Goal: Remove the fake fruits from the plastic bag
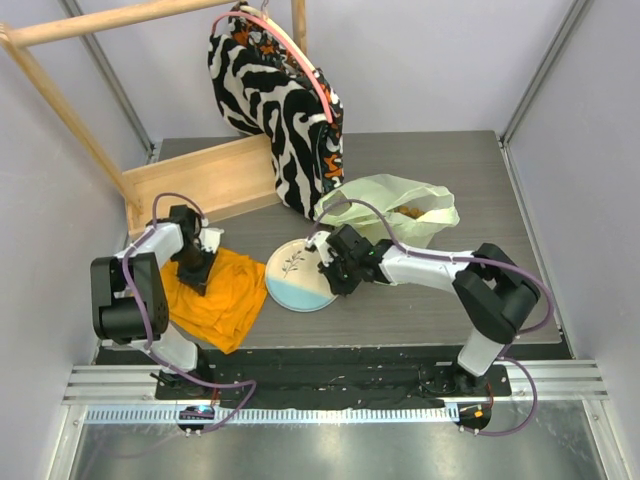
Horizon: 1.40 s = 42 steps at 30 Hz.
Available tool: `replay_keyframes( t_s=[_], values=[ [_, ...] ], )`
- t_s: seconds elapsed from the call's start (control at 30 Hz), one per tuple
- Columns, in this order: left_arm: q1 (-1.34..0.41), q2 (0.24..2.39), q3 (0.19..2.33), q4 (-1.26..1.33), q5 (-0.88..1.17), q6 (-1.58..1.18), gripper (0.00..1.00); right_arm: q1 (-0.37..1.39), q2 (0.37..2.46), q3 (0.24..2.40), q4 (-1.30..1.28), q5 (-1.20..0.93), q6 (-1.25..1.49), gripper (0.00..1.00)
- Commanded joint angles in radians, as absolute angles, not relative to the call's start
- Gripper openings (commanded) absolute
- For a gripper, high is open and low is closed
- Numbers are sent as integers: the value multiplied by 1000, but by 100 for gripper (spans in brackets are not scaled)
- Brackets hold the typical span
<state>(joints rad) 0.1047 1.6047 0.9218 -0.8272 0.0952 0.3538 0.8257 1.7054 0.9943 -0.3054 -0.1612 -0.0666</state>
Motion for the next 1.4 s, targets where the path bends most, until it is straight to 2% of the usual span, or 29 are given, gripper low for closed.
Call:
replay_keyframes(
  t_s=[0.0,0.2,0.33,0.53,0.67,0.7,0.77,0.8,0.87,0.9,0.97,1.0,1.07,1.1,1.13,1.17,1.37],
  values=[
    [147,1643,979,-767,28,347,0,805,1643,911,-327,36,107,1],
    [196,1695,1019,-781,48,353,0,547,1631,871,-405,14,232,1],
    [196,1689,1028,-785,64,334,0,436,1600,838,-468,-52,294,1],
    [196,1660,1045,-811,124,324,0,423,1530,822,-486,-147,284,1],
    [169,1547,1133,-922,315,360,2,465,1418,890,-557,-241,190,1],
    [154,1487,1161,-964,368,409,14,475,1358,934,-577,-250,152,11],
    [82,1419,1218,-1052,477,420,30,492,1312,1036,-662,-274,129,24],
    [45,1386,1273,-1063,495,411,47,494,1272,1079,-699,-284,111,35],
    [-114,1296,1334,-1055,477,391,64,492,1232,1216,-797,-282,101,43],
    [-171,1276,1395,-1042,460,382,78,494,1188,1260,-823,-264,97,48],
    [-317,1265,1462,-1008,440,359,86,492,1129,1354,-838,-163,71,54],
    [-349,1285,1555,-1003,442,344,87,492,1106,1377,-838,-105,60,64],
    [-412,1373,1641,-991,446,287,95,456,1052,1413,-839,98,35,76],
    [-431,1402,1716,-983,445,281,100,433,1040,1411,-842,148,29,90],
    [-474,1425,1747,-959,436,278,100,402,1029,1408,-859,211,28,94],
    [-498,1478,1776,-948,425,288,100,378,1025,1404,-871,279,28,95],
    [-698,1663,1976,-980,284,403,99,192,985,1442,-951,346,38,96]
  ],
)
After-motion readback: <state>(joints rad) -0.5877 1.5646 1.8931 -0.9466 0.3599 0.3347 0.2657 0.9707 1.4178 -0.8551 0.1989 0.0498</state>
